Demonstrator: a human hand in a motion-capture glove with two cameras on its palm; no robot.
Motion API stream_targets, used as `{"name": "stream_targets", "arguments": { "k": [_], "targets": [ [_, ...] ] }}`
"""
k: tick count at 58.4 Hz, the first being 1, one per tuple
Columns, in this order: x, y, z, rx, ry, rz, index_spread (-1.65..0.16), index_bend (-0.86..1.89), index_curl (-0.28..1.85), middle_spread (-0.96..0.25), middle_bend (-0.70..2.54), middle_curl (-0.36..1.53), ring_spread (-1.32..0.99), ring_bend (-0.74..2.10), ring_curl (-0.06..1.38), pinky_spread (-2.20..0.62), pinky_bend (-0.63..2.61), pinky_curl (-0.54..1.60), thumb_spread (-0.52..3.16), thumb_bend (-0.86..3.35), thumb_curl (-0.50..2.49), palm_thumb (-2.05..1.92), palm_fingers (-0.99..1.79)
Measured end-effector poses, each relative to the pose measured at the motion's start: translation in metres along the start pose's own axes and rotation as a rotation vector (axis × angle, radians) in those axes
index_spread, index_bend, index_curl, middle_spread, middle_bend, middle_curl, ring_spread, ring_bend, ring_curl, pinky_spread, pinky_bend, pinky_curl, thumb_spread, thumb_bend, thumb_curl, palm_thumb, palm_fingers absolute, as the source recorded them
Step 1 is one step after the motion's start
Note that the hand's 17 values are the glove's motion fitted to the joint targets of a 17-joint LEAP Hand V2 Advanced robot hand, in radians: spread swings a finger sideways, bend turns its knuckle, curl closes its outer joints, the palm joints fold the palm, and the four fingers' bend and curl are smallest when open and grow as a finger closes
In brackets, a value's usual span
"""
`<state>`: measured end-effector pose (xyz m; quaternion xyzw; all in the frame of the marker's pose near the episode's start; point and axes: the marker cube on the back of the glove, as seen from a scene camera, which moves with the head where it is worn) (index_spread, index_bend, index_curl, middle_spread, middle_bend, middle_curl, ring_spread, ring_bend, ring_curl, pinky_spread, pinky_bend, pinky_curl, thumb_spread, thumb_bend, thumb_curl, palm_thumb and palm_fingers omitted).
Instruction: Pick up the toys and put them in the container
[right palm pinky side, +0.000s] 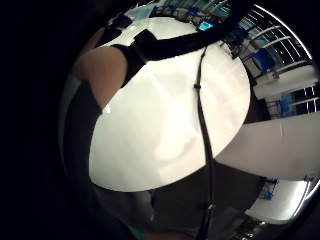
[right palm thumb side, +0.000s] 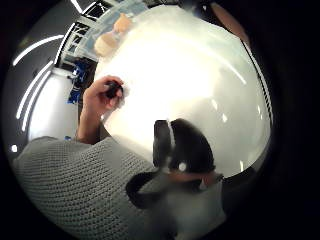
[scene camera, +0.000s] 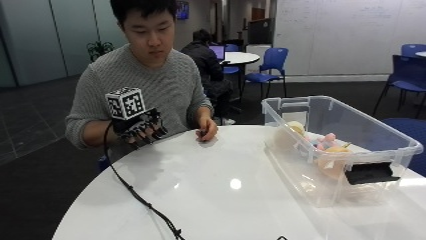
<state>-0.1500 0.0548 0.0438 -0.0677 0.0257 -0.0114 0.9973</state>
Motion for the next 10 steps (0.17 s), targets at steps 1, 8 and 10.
{"name": "stream_targets", "arguments": {
  "k": [1, 8, 10],
  "targets": [
    [0.0009, -0.0002, -0.0005, 0.003, 0.004, 0.001, -0.39, 0.2, 0.42, -0.19, 0.18, 0.35, -0.16, 0.46, 0.32, 0.01, 1.05, 0.29, 1.42, -0.01, 0.3, 0.03, -0.01],
    [0.0018, -0.002, -0.0049, 0.02, 0.005, 0.0, -0.39, 0.2, 0.43, -0.18, 0.17, 0.35, -0.15, 0.44, 0.32, 0.01, 1.03, 0.29, 1.43, -0.01, 0.3, 0.03, -0.01],
    [0.0012, -0.0015, -0.0053, 0.02, 0.003, -0.003, -0.39, 0.19, 0.43, -0.18, 0.17, 0.35, -0.15, 0.43, 0.32, 0.01, 1.03, 0.29, 1.43, -0.01, 0.3, 0.03, -0.01]
  ]
}}
